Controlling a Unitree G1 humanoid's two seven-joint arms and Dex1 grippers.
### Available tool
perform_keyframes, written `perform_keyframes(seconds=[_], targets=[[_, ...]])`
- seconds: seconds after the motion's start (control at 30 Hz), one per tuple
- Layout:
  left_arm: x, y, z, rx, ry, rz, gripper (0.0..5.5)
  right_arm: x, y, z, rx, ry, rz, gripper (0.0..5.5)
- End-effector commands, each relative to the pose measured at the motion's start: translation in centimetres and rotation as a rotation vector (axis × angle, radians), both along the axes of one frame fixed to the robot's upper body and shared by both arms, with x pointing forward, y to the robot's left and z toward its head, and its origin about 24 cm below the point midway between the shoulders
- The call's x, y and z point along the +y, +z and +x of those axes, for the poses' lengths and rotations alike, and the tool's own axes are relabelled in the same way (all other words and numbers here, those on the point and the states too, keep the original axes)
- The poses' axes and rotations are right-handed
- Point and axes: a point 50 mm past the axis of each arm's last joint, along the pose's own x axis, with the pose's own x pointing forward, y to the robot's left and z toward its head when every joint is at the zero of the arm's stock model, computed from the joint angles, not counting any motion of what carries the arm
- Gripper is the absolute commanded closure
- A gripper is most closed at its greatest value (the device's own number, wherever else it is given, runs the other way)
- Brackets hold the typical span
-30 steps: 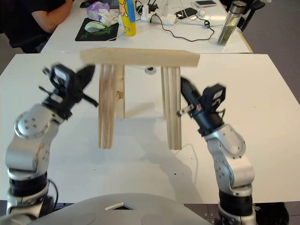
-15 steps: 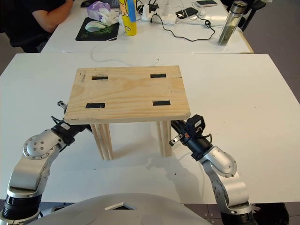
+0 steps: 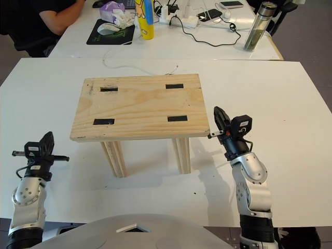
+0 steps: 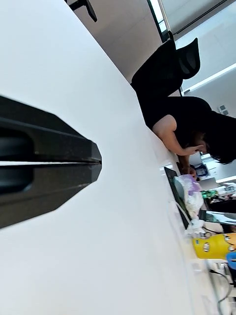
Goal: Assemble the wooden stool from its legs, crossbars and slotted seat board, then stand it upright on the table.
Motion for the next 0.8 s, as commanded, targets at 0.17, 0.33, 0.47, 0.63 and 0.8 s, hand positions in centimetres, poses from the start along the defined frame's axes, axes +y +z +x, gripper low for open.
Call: perform_keyframes(seconds=[0.17,0.33,0.47,0.63,0.8], targets=[[-5.5,3.7,8.8,-0.231,-0.005,-0.176,5.47,-0.6,0.9,6.4,-0.053,-0.195,0.051,5.50],[-7.0,6.0,10.6,-0.316,-0.035,-0.121,5.47,-0.8,0.9,8.8,0.003,-0.352,-0.107,5.50],[-7.5,5.8,11.1,-0.293,-0.036,-0.095,5.47,-0.1,0.8,9.4,0.020,-0.302,-0.094,5.50],[-8.3,5.3,12.3,-0.257,-0.068,-0.106,5.47,0.7,1.0,10.3,0.003,-0.296,-0.079,5.50],[-7.7,4.4,13.7,-0.205,-0.016,-0.118,5.47,1.6,0.6,10.9,0.017,-0.266,-0.064,5.50]])
